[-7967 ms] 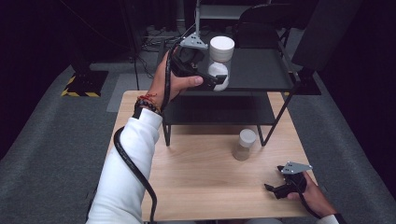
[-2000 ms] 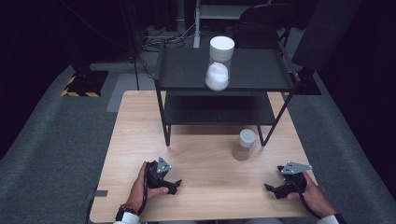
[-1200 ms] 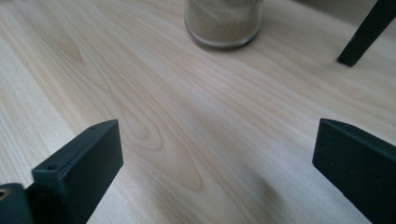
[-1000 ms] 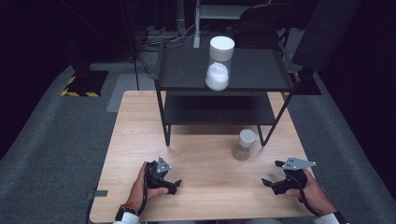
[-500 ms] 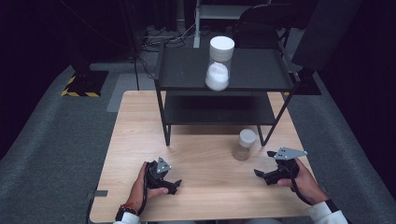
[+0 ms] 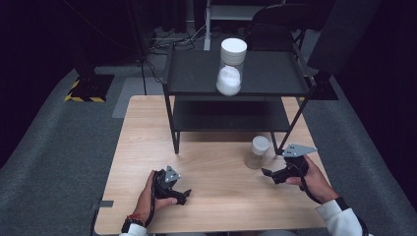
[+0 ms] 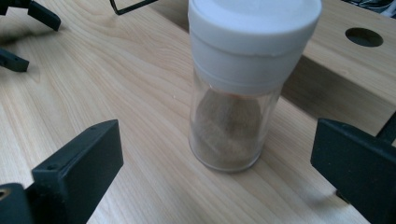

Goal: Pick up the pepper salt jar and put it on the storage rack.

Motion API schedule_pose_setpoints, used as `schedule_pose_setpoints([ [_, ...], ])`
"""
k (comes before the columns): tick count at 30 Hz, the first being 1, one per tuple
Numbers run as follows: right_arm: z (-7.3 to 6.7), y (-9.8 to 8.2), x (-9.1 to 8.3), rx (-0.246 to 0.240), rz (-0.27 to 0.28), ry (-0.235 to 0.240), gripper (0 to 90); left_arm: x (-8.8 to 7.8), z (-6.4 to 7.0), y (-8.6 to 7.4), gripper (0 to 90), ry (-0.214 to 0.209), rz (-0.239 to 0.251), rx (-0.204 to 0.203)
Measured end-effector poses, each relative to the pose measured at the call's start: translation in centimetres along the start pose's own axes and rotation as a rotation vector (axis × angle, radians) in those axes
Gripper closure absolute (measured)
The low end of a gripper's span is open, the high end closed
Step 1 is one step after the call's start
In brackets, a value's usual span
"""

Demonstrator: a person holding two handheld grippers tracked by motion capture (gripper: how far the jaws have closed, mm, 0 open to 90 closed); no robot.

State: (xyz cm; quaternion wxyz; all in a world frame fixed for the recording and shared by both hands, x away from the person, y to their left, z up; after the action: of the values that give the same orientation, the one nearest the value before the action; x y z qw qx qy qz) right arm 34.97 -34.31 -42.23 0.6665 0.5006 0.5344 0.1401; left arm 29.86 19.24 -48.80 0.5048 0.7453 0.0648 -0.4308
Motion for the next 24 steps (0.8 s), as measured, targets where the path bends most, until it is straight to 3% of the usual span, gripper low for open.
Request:
schedule_pose_setpoints([
  [16, 0.6, 1.8, 1.5, 0.003, 0.019, 0.012, 2.0, 0.0, 0.0, 0.0, 0.1, 0.0, 0.0, 0.0],
  [24, 0.8, 2.5, 2.3, 0.018, 0.043, 0.001, 8.0, 0.0, 0.0, 0.0, 0.1, 0.0, 0.0, 0.0],
])
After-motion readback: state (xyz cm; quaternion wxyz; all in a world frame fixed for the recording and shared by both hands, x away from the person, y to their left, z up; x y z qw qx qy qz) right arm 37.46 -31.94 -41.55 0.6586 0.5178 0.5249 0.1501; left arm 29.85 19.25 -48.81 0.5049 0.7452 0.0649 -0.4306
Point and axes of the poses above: each handheld gripper's, and its own axes: x roughly forward along the jaws, y roughly out of its top, z roughly to its right, the point moved 5 cm from there along x, roughly forward along the jaws, and after that the axes turned 9 degrees about y, right-handed, at the moved point
